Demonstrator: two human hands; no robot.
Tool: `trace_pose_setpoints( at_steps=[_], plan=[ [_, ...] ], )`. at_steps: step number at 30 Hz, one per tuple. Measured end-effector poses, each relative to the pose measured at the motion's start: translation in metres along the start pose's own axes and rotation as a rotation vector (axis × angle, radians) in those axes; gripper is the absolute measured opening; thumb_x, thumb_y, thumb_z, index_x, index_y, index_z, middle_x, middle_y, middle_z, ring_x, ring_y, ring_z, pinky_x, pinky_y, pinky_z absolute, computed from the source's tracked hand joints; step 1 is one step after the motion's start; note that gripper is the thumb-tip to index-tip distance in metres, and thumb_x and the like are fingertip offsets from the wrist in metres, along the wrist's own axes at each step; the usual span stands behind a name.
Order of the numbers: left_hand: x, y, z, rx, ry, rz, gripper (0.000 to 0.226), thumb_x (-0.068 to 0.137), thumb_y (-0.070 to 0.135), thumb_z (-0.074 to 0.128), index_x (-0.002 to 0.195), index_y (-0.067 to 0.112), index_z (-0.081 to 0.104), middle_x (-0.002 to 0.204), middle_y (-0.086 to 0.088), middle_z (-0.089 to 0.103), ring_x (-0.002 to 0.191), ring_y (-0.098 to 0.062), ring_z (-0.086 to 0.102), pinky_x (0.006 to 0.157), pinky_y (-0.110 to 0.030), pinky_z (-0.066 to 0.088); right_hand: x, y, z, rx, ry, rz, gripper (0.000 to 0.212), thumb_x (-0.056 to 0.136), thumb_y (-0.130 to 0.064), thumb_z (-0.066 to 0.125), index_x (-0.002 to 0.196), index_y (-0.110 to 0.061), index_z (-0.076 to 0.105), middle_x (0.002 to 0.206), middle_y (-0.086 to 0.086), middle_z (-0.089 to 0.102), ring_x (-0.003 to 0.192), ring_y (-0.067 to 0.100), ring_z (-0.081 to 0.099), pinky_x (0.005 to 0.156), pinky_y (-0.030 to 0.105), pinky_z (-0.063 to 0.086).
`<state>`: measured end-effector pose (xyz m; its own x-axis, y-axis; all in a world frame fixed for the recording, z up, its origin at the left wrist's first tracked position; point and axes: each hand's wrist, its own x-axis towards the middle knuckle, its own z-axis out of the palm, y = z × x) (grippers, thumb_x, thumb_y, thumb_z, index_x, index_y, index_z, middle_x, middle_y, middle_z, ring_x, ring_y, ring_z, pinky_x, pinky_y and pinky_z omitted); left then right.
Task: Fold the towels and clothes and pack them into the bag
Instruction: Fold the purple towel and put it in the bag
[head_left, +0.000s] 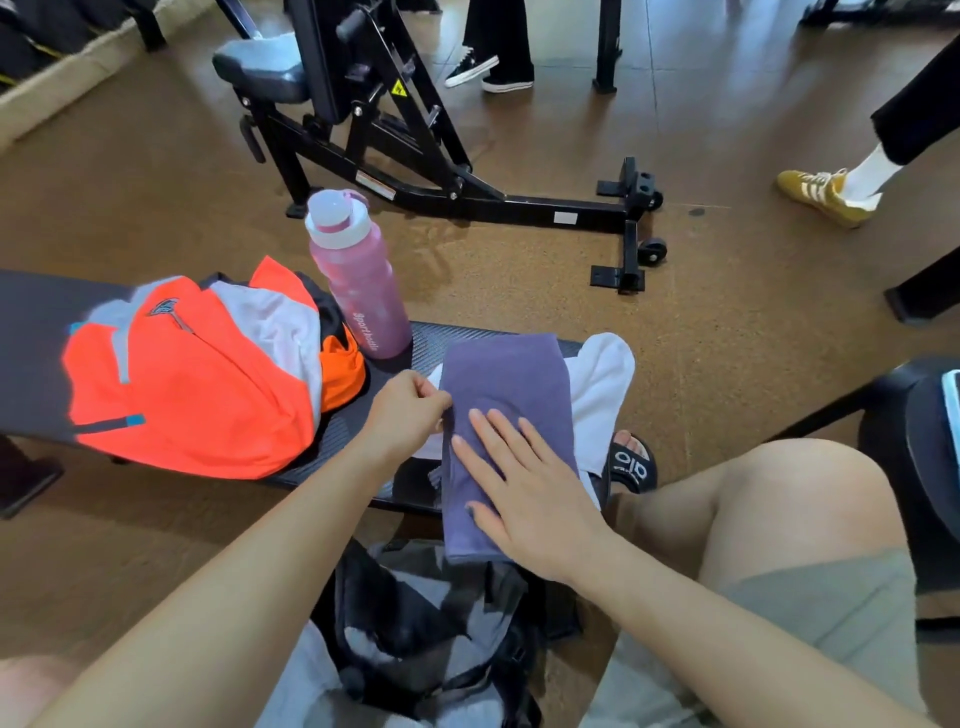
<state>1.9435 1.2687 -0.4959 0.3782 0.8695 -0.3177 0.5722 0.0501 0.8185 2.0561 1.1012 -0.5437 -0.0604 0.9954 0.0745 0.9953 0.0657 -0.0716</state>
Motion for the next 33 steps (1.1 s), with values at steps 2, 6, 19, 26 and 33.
trace_pose_setpoints(
  at_steps=[2, 6, 19, 26, 33],
  plan=[
    [-0.003, -0.005, 0.0, 0.038, 0.016, 0.028, 0.017, 0.086, 0.01, 0.062, 0.079, 0.014, 0.048, 0.074, -0.004, 0.059, 0.071, -0.019, 0.06, 0.084, -0.052, 0.06, -0.002, -0.002, 0.005, -0.003, -0.031, -0.004, 0.071, 0.103, -0.049, 0.038, 0.163, -0.018, 0.017, 0.17, 0.014, 0.004, 0.158, 0.032, 0.003, 0.124, 0.052, 0.02],
    [-0.009, -0.002, 0.001, 0.114, 0.029, 0.111, 0.018, 0.093, 0.023, 0.059, 0.092, 0.016, 0.043, 0.082, -0.002, 0.06, 0.077, -0.019, 0.06, 0.084, -0.053, 0.057, -0.006, -0.004, -0.009, 0.053, 0.002, -0.023, 0.07, 0.103, -0.048, 0.038, 0.163, -0.019, 0.019, 0.17, 0.013, 0.01, 0.157, 0.03, 0.009, 0.126, 0.048, 0.016],
    [-0.063, -0.024, 0.013, 0.296, -0.094, 0.213, 0.029, 0.089, 0.005, 0.058, 0.098, 0.012, 0.031, 0.079, -0.003, 0.054, 0.067, -0.023, 0.05, 0.056, -0.033, 0.032, -0.058, 0.006, -0.002, -0.148, -0.117, -0.041, 0.107, 0.071, -0.007, 0.08, 0.161, -0.014, 0.022, 0.164, 0.026, 0.022, 0.15, 0.043, 0.027, 0.118, 0.057, 0.032],
    [-0.077, -0.038, 0.006, 0.232, -0.212, 0.094, 0.027, 0.086, 0.006, 0.054, 0.096, 0.018, 0.032, 0.071, 0.001, 0.047, 0.062, -0.018, 0.041, 0.064, -0.037, 0.035, -0.064, 0.006, -0.008, -0.078, -0.048, -0.072, 0.066, 0.08, -0.021, 0.075, 0.143, -0.014, 0.057, 0.146, 0.017, 0.056, 0.134, 0.038, 0.054, 0.108, 0.051, 0.047],
    [-0.081, -0.035, -0.005, 0.029, -0.374, -0.019, 0.032, 0.085, -0.006, 0.036, 0.092, 0.018, 0.056, 0.073, -0.003, 0.05, 0.063, -0.017, 0.047, 0.062, -0.032, 0.051, -0.056, 0.022, -0.044, 0.377, -0.042, 0.018, 0.021, 0.09, -0.016, 0.058, 0.108, -0.016, 0.068, 0.105, 0.003, 0.071, 0.1, 0.023, 0.064, 0.091, 0.045, 0.053]
  ],
)
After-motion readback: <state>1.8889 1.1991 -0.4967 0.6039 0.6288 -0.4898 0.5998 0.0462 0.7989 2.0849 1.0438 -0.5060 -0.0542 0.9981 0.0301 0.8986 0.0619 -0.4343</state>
